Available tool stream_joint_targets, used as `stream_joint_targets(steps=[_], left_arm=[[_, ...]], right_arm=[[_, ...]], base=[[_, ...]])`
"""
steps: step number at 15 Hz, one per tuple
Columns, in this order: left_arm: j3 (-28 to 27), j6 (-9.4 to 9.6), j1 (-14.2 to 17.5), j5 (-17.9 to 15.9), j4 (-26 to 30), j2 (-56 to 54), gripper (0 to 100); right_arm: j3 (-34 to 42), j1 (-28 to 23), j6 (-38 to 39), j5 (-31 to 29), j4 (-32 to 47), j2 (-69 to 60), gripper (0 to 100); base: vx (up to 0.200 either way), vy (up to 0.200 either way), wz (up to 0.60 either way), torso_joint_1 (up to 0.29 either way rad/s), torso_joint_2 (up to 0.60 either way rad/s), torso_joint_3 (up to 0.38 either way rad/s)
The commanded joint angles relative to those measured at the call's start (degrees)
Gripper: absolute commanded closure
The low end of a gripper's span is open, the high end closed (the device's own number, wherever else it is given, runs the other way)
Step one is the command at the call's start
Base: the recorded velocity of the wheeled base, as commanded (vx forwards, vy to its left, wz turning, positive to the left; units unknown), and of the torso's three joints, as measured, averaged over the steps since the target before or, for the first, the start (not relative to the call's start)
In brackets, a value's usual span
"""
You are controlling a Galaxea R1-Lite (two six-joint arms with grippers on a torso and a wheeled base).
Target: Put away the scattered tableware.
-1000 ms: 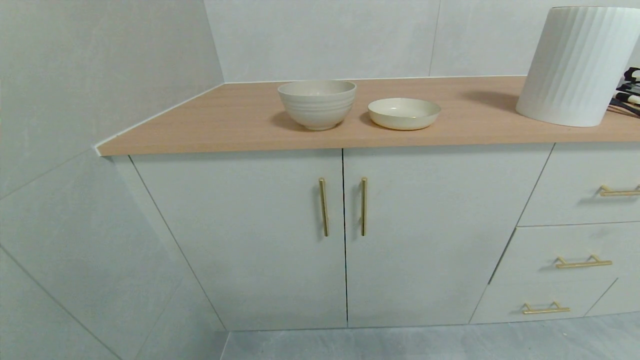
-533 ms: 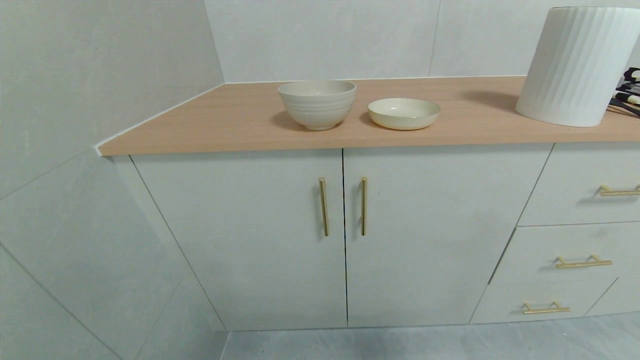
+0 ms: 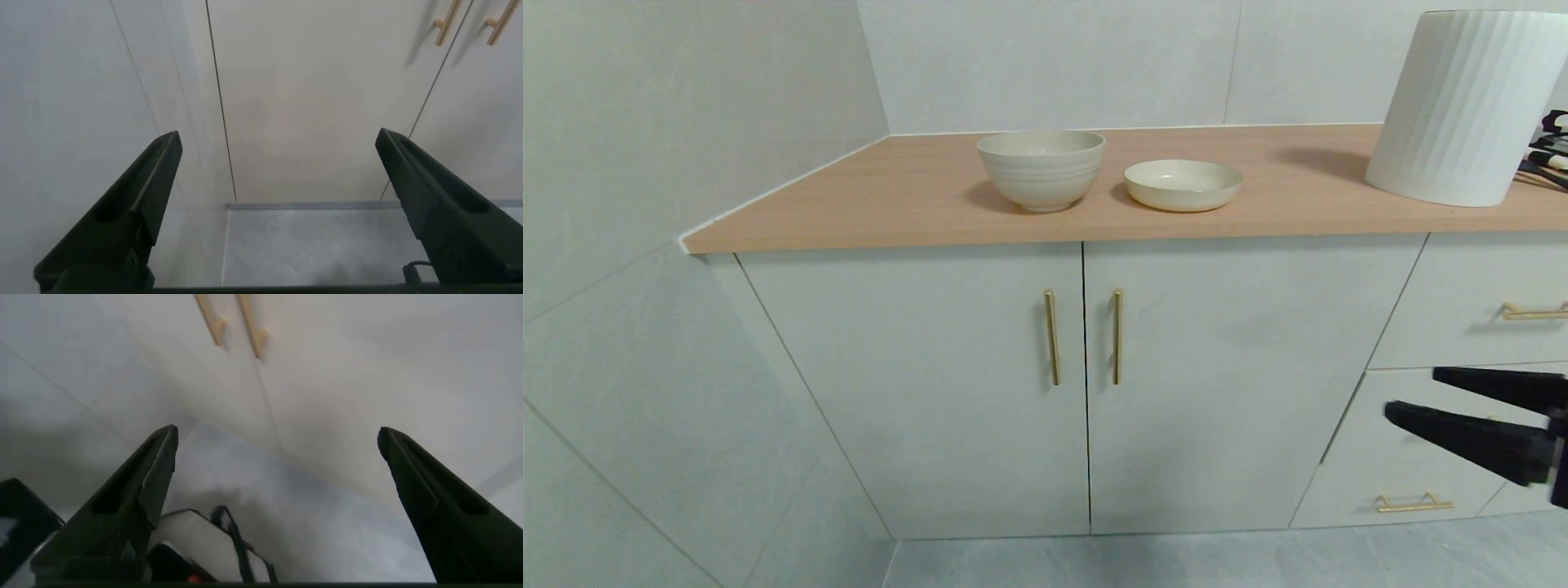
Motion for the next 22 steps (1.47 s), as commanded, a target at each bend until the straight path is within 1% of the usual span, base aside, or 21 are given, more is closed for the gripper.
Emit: stream_joint_targets(steps=[1, 2, 4, 9, 11, 13, 14, 16, 17, 19, 22], left_arm=[[0.0, -0.01, 0.0, 0.0, 0.0, 0.0, 0], [0.0, -0.01, 0.0, 0.0, 0.0, 0.0, 0], [0.0, -0.01, 0.0, 0.0, 0.0, 0.0, 0], [0.0, -0.01, 0.0, 0.0, 0.0, 0.1, 0], [0.0, -0.01, 0.0, 0.0, 0.0, 0.1, 0], [0.0, -0.01, 0.0, 0.0, 0.0, 0.0, 0], [0.0, -0.01, 0.0, 0.0, 0.0, 0.0, 0], [0.0, -0.01, 0.0, 0.0, -0.1, 0.1, 0], [0.0, -0.01, 0.0, 0.0, 0.0, 0.0, 0], [0.0, -0.01, 0.0, 0.0, 0.0, 0.0, 0], [0.0, -0.01, 0.0, 0.0, 0.0, 0.0, 0]], right_arm=[[-9.4, 7.3, 0.8, 0.1, -5.0, 18.9, 0], [-12.1, 8.5, 0.8, 0.1, -4.8, 21.7, 0], [-18.0, 9.4, 0.8, 0.1, -4.6, 27.0, 0], [-27.7, 10.7, 0.8, 0.1, -5.1, 39.1, 0], [-28.6, 10.8, 1.0, 0.1, -5.4, 41.4, 0], [-28.6, 12.5, 3.6, 0.1, -8.9, 43.6, 0], [-28.5, 14.2, 6.7, 0.0, -12.6, 45.4, 0], [-28.3, 16.2, 8.4, -0.5, -19.0, 49.3, 0], [-28.4, 16.3, 8.6, -0.8, -20.9, 50.7, 0], [-28.6, 16.3, 9.6, -0.6, -22.1, 51.9, 0], [-28.3, 16.3, 12.6, -0.6, -28.8, 53.7, 0]], base=[[0.000, 0.000, 0.00, 0.000, 0.00, 0.000], [0.000, 0.000, 0.00, 0.000, 0.00, 0.000], [0.000, 0.000, 0.00, 0.000, 0.00, 0.000], [0.000, 0.000, 0.00, 0.000, 0.00, 0.000], [0.000, 0.000, 0.00, 0.000, 0.00, 0.000], [0.000, 0.000, 0.00, 0.000, 0.00, 0.000], [0.000, 0.000, 0.00, 0.000, 0.00, 0.000], [0.000, 0.000, 0.00, 0.000, 0.00, 0.000], [0.000, 0.000, 0.00, 0.000, 0.00, 0.000], [0.000, 0.000, 0.00, 0.000, 0.00, 0.000], [0.000, 0.000, 0.00, 0.000, 0.00, 0.000]])
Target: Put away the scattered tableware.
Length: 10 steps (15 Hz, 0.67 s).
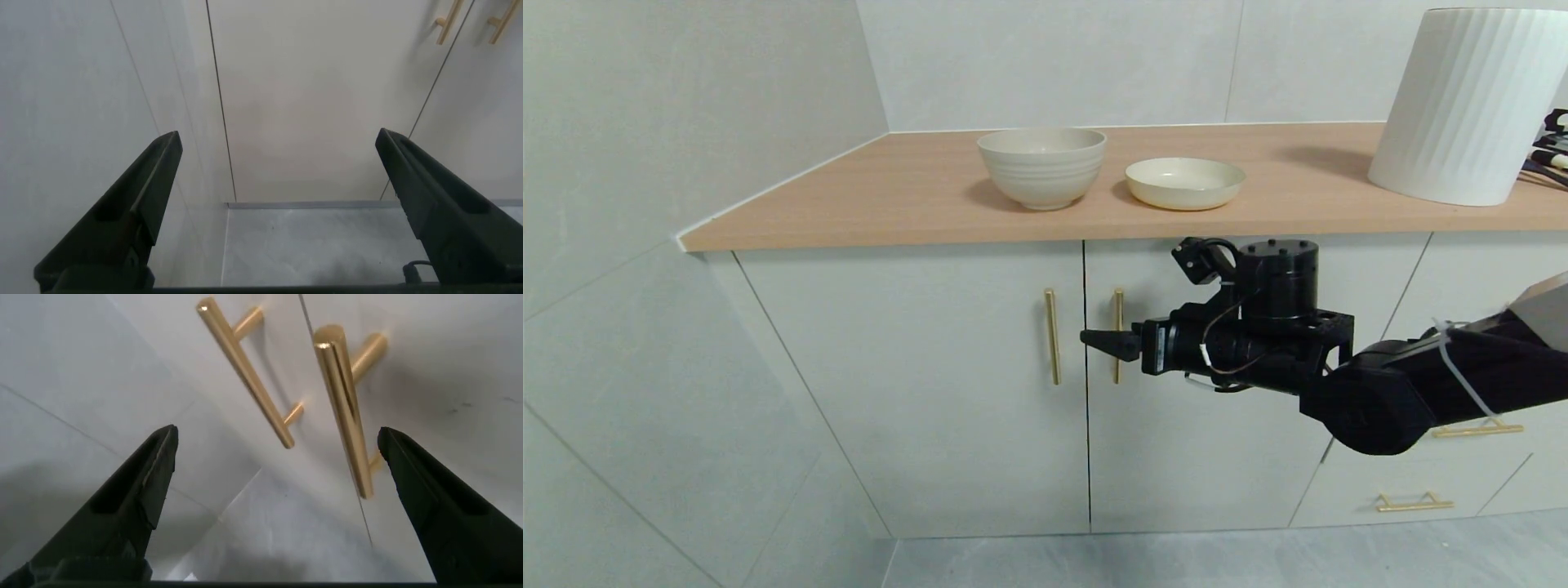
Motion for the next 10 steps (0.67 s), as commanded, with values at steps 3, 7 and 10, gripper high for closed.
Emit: stream_joint_targets(steps=[3, 7, 10], left_arm=[[0.0, -0.01, 0.0, 0.0, 0.0, 0.0, 0], [0.0, -0.01, 0.0, 0.0, 0.0, 0.0, 0], [0.0, -0.01, 0.0, 0.0, 0.0, 0.0, 0]], right_arm=[[-0.1, 0.0, 0.4, 0.0, -1.4, 3.4, 0], [-0.8, 0.0, 4.1, 0.0, -5.2, 4.9, 0], [-0.8, 0.0, 4.5, 0.1, -6.1, 5.2, 0]], base=[[0.000, 0.000, 0.00, 0.000, 0.00, 0.000], [0.000, 0.000, 0.00, 0.000, 0.00, 0.000], [0.000, 0.000, 0.00, 0.000, 0.00, 0.000]])
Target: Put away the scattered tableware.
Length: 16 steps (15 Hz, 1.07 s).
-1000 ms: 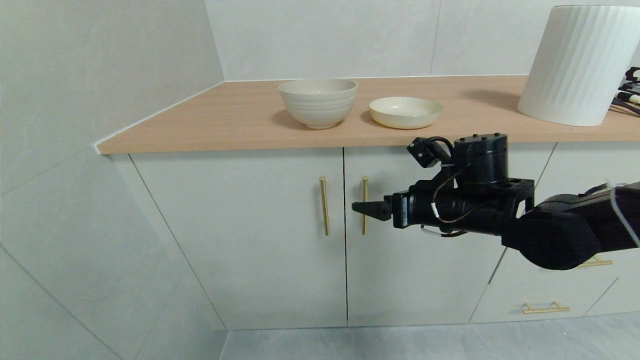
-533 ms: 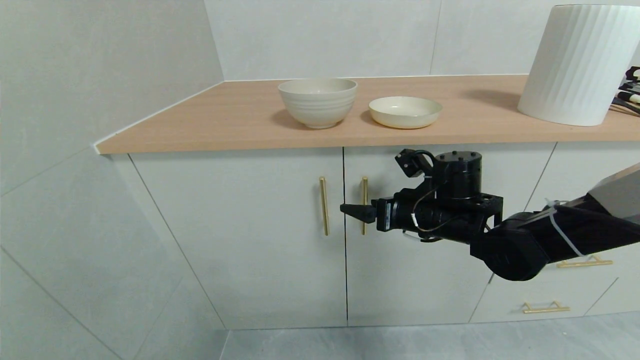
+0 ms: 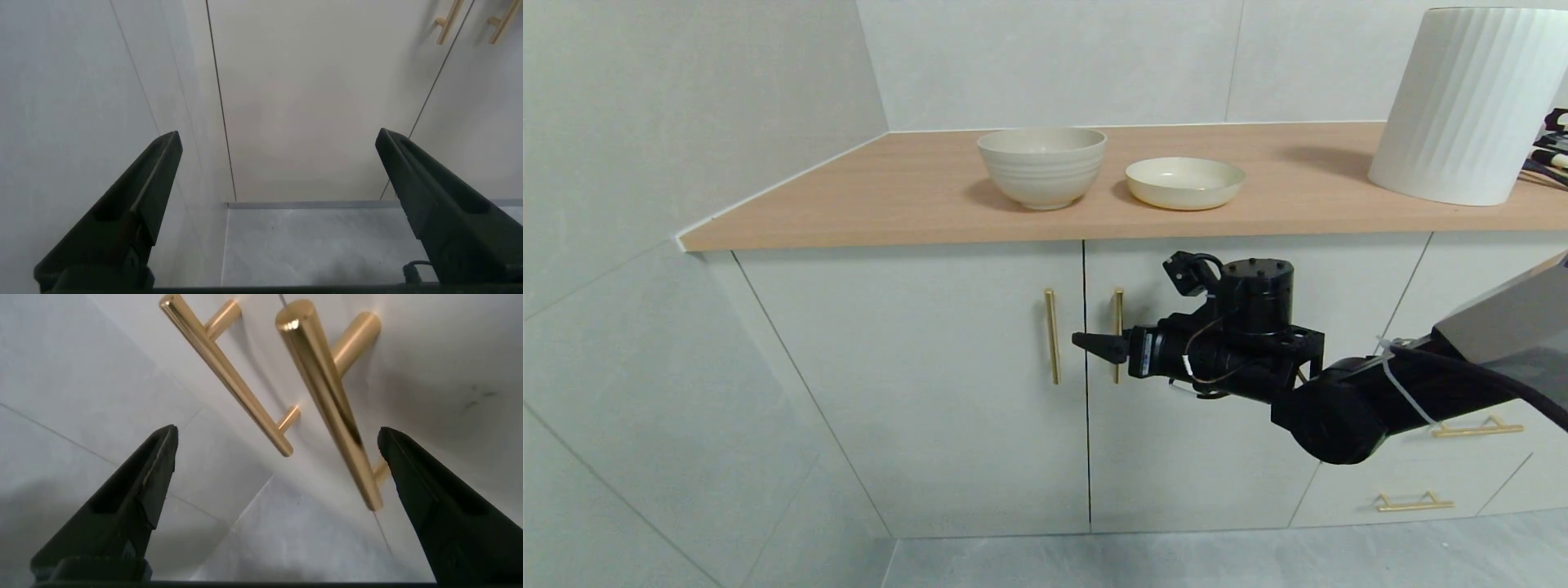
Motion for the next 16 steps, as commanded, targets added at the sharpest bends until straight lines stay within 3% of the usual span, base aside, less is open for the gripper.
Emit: stream_joint_targets(steps=[1, 6, 16], left_arm=[[0.0, -0.01, 0.0, 0.0, -0.1, 0.0, 0], [0.0, -0.01, 0.0, 0.0, 0.0, 0.1, 0], [0.0, -0.01, 0.0, 0.0, 0.0, 0.0, 0]], right_arm=[[-0.1, 0.1, 0.5, 0.0, -0.1, 0.1, 0], [0.2, 1.4, 2.6, 0.1, -4.4, 2.2, 0], [3.7, 2.1, 2.6, 1.1, -4.6, -2.6, 0]], base=[[0.000, 0.000, 0.00, 0.000, 0.00, 0.000], [0.000, 0.000, 0.00, 0.000, 0.00, 0.000], [0.000, 0.000, 0.00, 0.000, 0.00, 0.000]])
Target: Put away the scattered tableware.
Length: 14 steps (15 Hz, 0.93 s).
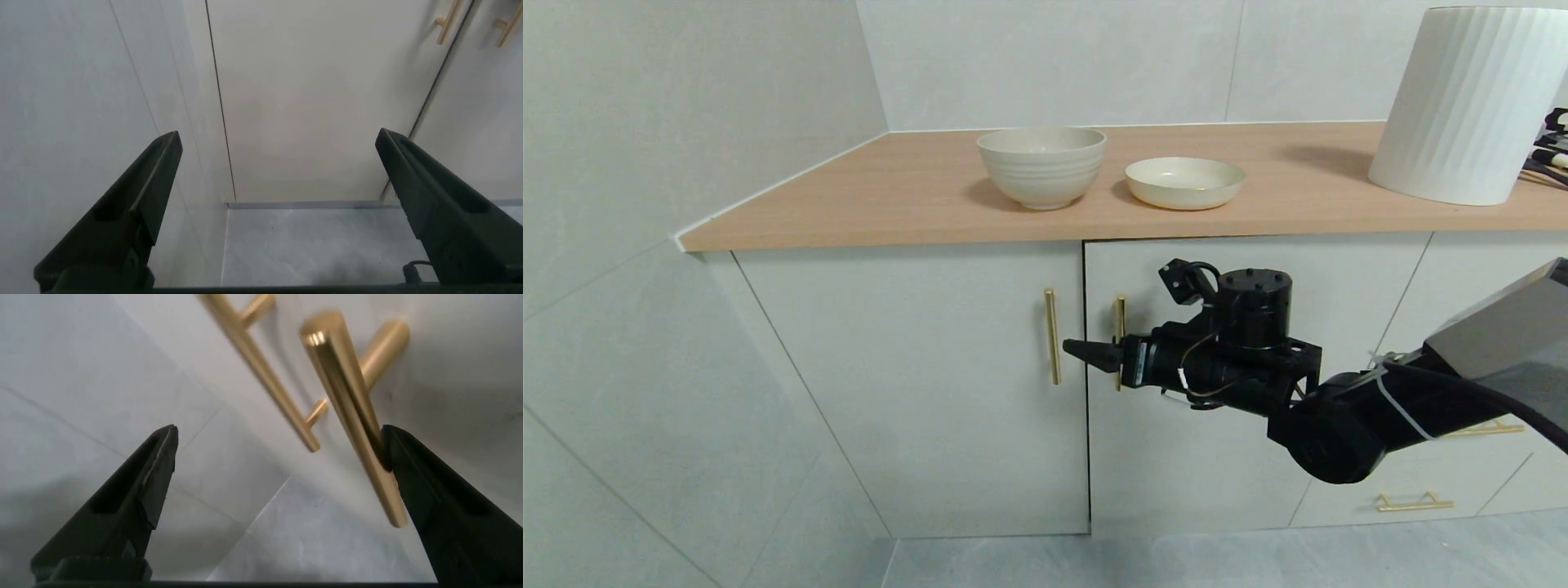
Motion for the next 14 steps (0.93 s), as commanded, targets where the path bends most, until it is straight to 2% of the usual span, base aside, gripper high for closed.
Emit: stream_joint_targets(steps=[1, 6, 13, 14], left_arm=[[0.0, -0.01, 0.0, 0.0, 0.0, 0.0, 0], [0.0, -0.01, 0.0, 0.0, 0.0, 0.0, 0], [0.0, -0.01, 0.0, 0.0, 0.0, 0.0, 0], [0.0, -0.01, 0.0, 0.0, 0.0, 0.0, 0]], right_arm=[[1.5, 0.0, 0.0, 0.8, -0.1, -2.9, 0], [6.4, 3.6, 0.0, 1.8, 0.2, -6.7, 0], [18.1, 6.2, -0.1, 3.9, 0.3, -16.6, 0], [22.2, 6.4, -0.1, 4.5, 0.3, -19.3, 0]], base=[[0.000, 0.000, 0.00, 0.000, 0.00, 0.000], [0.000, 0.000, 0.00, 0.000, 0.00, 0.000], [0.000, 0.000, 0.00, 0.000, 0.00, 0.000], [0.000, 0.000, 0.00, 0.000, 0.00, 0.000]])
